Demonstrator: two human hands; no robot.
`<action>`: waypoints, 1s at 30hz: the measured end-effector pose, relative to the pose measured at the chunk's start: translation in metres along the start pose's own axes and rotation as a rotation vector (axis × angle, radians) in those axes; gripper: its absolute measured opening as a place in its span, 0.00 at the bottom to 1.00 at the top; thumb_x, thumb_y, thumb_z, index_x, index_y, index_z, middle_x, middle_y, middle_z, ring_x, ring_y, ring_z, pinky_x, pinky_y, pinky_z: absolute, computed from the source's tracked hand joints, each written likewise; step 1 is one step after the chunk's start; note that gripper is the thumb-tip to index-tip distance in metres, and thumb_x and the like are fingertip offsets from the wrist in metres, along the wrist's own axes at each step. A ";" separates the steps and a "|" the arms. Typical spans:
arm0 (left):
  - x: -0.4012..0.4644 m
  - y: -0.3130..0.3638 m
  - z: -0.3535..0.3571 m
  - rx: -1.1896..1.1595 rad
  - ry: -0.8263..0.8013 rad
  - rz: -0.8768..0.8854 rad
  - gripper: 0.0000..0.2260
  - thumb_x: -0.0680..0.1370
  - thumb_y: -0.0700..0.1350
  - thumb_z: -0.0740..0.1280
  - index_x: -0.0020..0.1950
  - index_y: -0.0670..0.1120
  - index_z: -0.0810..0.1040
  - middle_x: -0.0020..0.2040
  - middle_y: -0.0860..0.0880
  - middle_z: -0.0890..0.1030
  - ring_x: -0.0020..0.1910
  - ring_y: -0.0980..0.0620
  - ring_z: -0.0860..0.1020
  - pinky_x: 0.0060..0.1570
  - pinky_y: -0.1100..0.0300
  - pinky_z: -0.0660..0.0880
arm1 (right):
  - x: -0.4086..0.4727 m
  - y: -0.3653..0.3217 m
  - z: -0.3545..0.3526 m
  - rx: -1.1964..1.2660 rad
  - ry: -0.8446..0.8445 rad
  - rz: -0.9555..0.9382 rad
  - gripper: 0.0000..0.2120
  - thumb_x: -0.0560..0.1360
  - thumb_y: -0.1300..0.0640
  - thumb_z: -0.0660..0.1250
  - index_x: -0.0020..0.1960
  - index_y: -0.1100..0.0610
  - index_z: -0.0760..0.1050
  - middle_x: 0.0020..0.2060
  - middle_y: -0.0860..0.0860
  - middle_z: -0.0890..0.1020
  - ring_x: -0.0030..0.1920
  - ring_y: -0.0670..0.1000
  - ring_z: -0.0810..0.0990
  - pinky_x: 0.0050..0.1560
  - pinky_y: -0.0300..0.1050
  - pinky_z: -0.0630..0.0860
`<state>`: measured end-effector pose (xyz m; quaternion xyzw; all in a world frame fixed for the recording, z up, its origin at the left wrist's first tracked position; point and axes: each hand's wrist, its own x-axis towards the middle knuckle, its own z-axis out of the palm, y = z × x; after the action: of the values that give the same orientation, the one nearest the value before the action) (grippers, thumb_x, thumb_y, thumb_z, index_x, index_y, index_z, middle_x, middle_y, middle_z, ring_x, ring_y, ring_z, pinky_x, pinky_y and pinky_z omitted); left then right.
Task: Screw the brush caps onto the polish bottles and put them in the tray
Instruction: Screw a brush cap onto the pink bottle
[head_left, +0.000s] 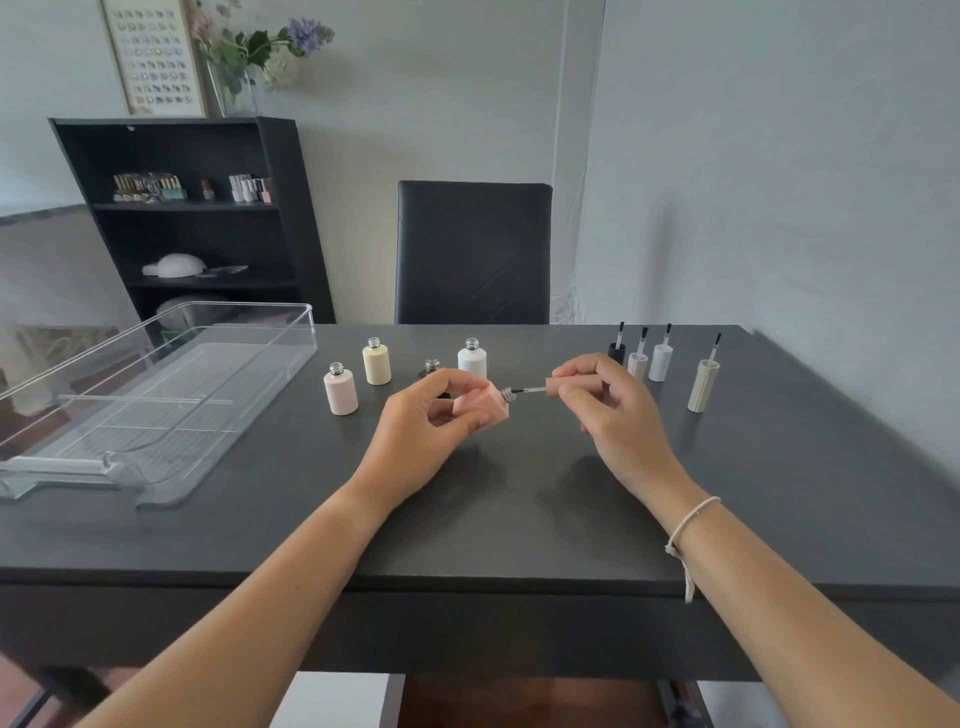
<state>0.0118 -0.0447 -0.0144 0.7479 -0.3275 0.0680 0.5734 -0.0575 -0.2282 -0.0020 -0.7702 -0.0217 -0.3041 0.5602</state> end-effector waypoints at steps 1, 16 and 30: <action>0.000 0.000 0.000 0.001 -0.001 0.002 0.14 0.71 0.38 0.71 0.49 0.57 0.78 0.43 0.62 0.82 0.44 0.61 0.81 0.43 0.74 0.72 | 0.000 0.000 0.000 -0.004 -0.002 -0.001 0.12 0.74 0.64 0.63 0.40 0.48 0.75 0.39 0.43 0.83 0.35 0.38 0.75 0.33 0.28 0.69; -0.002 0.008 0.001 0.012 -0.043 0.017 0.15 0.71 0.37 0.71 0.47 0.58 0.78 0.46 0.57 0.82 0.45 0.60 0.80 0.47 0.72 0.73 | -0.003 -0.003 0.002 -0.087 -0.068 -0.051 0.09 0.73 0.64 0.64 0.40 0.52 0.77 0.40 0.50 0.82 0.41 0.48 0.76 0.37 0.29 0.69; -0.002 0.005 0.002 0.069 -0.059 0.034 0.15 0.71 0.37 0.71 0.49 0.57 0.78 0.49 0.52 0.82 0.48 0.57 0.81 0.51 0.64 0.77 | -0.001 0.004 0.009 -0.223 -0.197 -0.098 0.04 0.74 0.60 0.66 0.45 0.53 0.76 0.38 0.37 0.82 0.38 0.49 0.76 0.37 0.33 0.70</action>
<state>0.0069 -0.0462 -0.0120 0.7632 -0.3544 0.0666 0.5362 -0.0528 -0.2216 -0.0077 -0.8517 -0.0802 -0.2546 0.4508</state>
